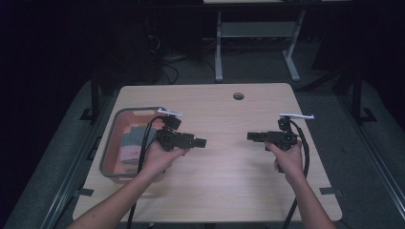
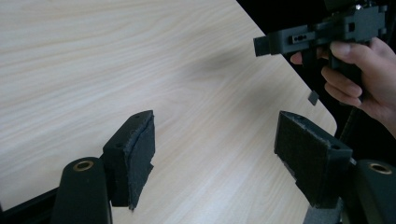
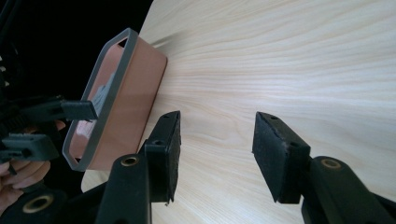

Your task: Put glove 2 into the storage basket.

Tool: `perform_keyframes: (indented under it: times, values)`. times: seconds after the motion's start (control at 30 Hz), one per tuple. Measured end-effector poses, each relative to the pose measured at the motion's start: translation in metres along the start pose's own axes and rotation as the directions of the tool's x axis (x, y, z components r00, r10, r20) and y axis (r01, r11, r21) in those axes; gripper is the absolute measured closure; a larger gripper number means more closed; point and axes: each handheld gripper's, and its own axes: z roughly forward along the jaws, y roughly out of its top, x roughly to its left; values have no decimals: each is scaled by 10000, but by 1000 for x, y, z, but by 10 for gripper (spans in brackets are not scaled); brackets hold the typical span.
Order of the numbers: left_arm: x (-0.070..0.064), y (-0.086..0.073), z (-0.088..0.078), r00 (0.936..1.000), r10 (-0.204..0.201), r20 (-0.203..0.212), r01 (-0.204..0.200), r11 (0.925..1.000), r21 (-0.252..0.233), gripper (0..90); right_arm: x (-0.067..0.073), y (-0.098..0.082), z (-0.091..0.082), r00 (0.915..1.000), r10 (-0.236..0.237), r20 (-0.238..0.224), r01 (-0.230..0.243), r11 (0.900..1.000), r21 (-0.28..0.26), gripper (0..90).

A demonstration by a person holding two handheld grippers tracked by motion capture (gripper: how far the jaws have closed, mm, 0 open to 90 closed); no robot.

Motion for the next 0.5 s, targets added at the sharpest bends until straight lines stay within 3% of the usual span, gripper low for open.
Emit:
perform_keyframes:
  times: [0.5]
  values:
    - [-15,-16,35,9983,81,584,-107,9989,449,283,-22,-10,-14,9991,395,151,-391,9989,-267,500]
